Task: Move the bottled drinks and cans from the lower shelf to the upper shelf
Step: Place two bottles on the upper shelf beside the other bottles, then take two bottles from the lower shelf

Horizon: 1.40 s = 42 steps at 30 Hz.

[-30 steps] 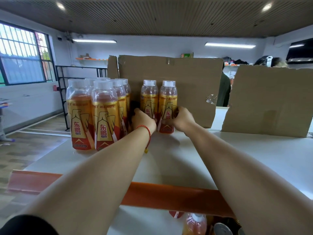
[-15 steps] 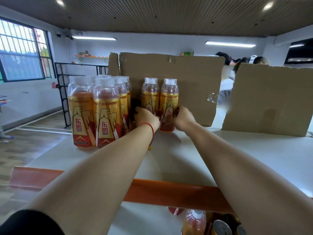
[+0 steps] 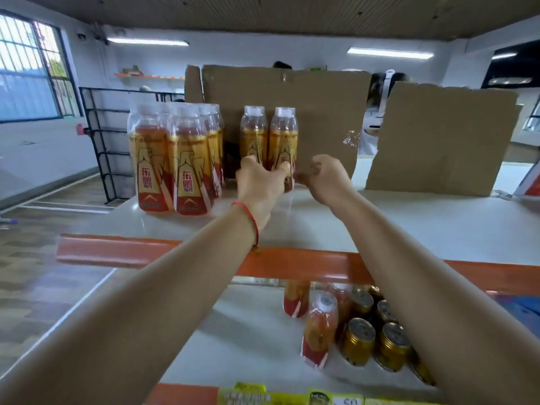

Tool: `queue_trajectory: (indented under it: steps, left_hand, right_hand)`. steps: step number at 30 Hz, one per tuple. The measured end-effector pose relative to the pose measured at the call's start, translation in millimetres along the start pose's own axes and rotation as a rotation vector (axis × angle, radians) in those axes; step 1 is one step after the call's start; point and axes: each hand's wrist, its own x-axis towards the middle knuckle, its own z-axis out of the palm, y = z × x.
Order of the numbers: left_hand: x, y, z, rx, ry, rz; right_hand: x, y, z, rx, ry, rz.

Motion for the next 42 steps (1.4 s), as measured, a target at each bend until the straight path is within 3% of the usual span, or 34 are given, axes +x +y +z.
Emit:
queue_trajectory:
  steps: [5, 10, 12, 17, 19, 23, 26, 36, 42]
  left_hand:
    - [-100, 3, -26, -0.145, -0.062, 0.278]
    - [-177, -51, -50, -0.159, -0.17, 0.588]
    - [-189, -83, -53, -0.108, -0.21, 0.565]
    - [-191, -162, -42, 0.0, -0.286, 0.216]
    - [-187, -188, -35, 0.034, -0.331, 0.093]
    - [-186, -217, -14, 0.066, -0.425, -0.076]
    - [-188, -227, 6, 0.159, -0.468, -0.151]
    - [-184, -258, 66, 0.325, -0.427, -0.252]
    - [-187, -287, 84, 0.312, -0.282, -0.311]
  right_hand:
    - [-77, 10, -18, 0.132, 0.208, -0.158]
    - [-179, 27, -29, 0.175, 0.399, -0.275]
    - [-205, 45, -29, 0.171, 0.516, -0.307]
    - [-247, 95, -13, 0.188, 0.727, -0.325]
    - [-258, 118, 4, 0.199, 0.697, -0.192]
    - [-266, 163, 43, 0.206, 0.469, 0.174]
    - [-256, 187, 63, 0.115, 0.311, 0.302]
    - [-176, 229, 30, -0.204, 0.089, 0.385]
    - [-127, 254, 36, -0.181, -0.14, 0.376]
